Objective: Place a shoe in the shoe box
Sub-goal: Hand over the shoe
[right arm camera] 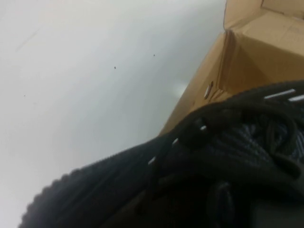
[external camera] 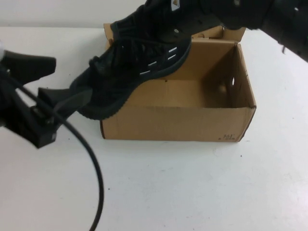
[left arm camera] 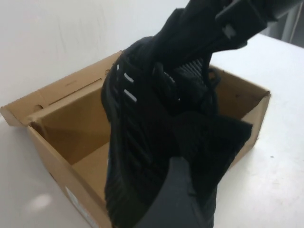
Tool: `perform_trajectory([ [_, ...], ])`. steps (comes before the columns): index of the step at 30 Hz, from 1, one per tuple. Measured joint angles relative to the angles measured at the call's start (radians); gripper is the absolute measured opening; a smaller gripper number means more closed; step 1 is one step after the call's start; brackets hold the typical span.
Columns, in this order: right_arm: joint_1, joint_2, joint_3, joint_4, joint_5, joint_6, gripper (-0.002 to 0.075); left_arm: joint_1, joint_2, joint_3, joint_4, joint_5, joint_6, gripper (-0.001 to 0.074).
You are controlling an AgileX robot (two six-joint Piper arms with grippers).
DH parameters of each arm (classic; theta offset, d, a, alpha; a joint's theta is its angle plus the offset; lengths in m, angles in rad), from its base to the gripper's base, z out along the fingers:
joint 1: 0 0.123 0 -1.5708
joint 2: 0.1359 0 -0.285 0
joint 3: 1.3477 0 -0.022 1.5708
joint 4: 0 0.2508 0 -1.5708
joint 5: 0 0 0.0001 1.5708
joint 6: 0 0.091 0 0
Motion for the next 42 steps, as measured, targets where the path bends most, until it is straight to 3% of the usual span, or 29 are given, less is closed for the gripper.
perform_trajectory([
  [6,0.0,0.056,-0.097,0.009,0.05,0.009,-0.0001,-0.146,0.089,-0.031,0.146,-0.149,-0.025,0.0531],
  [10,0.0,0.063,-0.133,0.029,0.065,0.011,-0.0001,-0.246,0.125,-0.031,0.325,-0.315,-0.174,0.053],
  [18,0.0,0.063,-0.21,0.069,0.147,-0.007,-0.0001,-0.28,0.207,-0.037,0.441,-0.41,-0.313,0.051],
  [20,0.0,0.063,-0.22,0.094,0.177,-0.009,-0.0001,-0.28,0.226,-0.037,0.443,-0.427,-0.315,0.043],
  [23,0.0,0.063,-0.228,0.115,0.223,-0.043,-0.0001,-0.28,0.233,-0.037,0.452,-0.419,-0.317,0.0167],
  [25,0.0,0.063,-0.23,0.117,0.25,-0.092,-0.0001,-0.28,0.233,-0.037,0.459,-0.407,-0.317,0.0085],
  [32,0.0,0.063,-0.23,0.107,0.273,-0.313,0.0011,-0.28,0.233,-0.045,0.466,-0.385,-0.317,0.0061],
  [35,0.0,0.061,-0.232,0.121,0.271,-0.361,0.0107,-0.28,0.234,-0.062,0.47,-0.351,-0.317,0.006],
  [40,0.0,0.053,-0.233,0.156,0.249,-0.398,0.0463,-0.28,0.234,-0.069,0.466,-0.296,-0.319,0.0058],
  [42,0.0,0.046,-0.233,0.156,0.247,-0.431,0.0545,-0.28,0.234,-0.069,0.466,-0.288,-0.319,0.0057],
])
